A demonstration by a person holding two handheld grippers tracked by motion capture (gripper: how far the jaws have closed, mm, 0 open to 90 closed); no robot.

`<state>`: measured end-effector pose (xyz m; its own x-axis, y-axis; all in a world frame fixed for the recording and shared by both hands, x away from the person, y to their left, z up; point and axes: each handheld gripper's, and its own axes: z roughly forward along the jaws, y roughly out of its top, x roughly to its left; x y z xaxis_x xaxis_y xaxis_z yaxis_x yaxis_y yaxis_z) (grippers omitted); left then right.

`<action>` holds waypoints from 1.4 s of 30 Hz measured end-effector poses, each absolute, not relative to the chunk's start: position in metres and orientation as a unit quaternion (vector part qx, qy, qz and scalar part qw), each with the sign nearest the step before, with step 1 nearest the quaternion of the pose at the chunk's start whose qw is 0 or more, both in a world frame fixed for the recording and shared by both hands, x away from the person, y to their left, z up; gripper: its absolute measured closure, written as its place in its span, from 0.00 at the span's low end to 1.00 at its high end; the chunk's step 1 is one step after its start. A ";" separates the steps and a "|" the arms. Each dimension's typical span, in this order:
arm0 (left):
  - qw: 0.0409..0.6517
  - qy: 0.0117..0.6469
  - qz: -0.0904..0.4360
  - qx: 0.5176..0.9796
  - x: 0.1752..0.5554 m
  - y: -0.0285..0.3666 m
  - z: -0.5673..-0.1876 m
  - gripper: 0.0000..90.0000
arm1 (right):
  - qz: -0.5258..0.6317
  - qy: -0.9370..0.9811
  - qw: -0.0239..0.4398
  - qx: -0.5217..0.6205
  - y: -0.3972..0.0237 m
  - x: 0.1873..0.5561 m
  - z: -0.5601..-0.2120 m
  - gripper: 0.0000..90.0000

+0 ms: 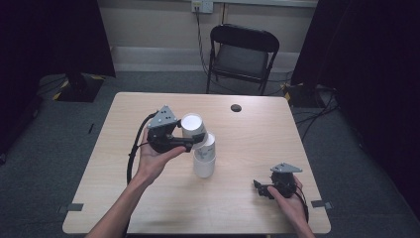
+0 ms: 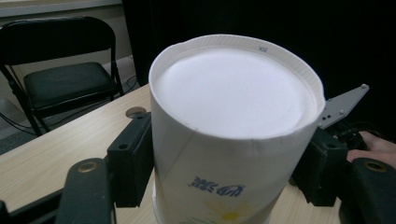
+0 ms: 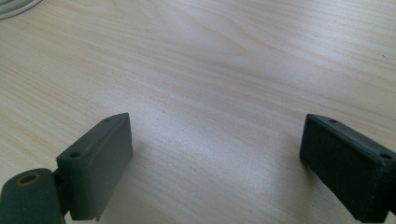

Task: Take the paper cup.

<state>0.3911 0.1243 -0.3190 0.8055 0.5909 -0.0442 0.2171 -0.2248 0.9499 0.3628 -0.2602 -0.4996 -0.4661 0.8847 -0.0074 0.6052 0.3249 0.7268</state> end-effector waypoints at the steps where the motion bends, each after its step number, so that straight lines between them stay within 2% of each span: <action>1: 0.563 0.263 0.165 0.766 0.390 0.125 -0.318 0.35 | 0.337 0.787 0.207 0.473 -0.260 0.363 -0.500 0.10; 11: 0.565 0.247 0.168 0.769 0.372 0.129 -0.312 0.35 | 0.337 0.787 0.207 0.474 -0.260 0.363 -0.499 0.11; 19: 0.574 0.245 0.149 0.767 0.360 0.140 -0.319 0.35 | 0.348 0.783 0.204 0.474 -0.262 0.362 -0.498 0.19; 22: 0.577 0.246 0.145 0.765 0.358 0.143 -0.321 0.35 | 0.353 0.782 0.204 0.471 -0.261 0.360 -0.496 0.19; 33: 0.589 0.271 0.107 0.754 0.345 0.157 -0.340 0.35 | 0.407 0.780 0.204 0.429 -0.248 0.345 -0.470 0.28; 42: 0.583 0.281 0.081 0.758 0.337 0.160 -0.353 0.36 | 0.429 0.791 0.211 0.382 -0.225 0.331 -0.453 0.30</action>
<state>0.3369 0.1603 -0.3533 0.8290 0.5202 -0.2053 0.3323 -0.1628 0.9290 0.3315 -0.2249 -0.4525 -0.6198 0.7847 -0.0065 0.4228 0.3410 0.8396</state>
